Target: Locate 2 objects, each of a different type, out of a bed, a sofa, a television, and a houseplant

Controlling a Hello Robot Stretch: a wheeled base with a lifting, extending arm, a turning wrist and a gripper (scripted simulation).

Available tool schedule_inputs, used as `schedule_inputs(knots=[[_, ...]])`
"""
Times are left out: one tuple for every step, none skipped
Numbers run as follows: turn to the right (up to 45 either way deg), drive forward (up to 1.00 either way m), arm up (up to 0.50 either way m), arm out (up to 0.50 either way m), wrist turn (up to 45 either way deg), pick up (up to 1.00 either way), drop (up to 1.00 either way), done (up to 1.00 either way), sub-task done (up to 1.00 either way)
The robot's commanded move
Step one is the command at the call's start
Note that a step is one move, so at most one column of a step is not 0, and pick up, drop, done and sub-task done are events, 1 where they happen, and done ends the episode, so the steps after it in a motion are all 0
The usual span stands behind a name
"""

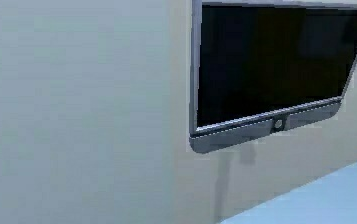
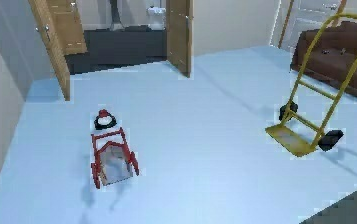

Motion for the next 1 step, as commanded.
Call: schedule_inputs(knots=[[27.0, 0.0, 0.0, 0.0, 0.0, 0.0, 0.0, 0.0, 0.0]])
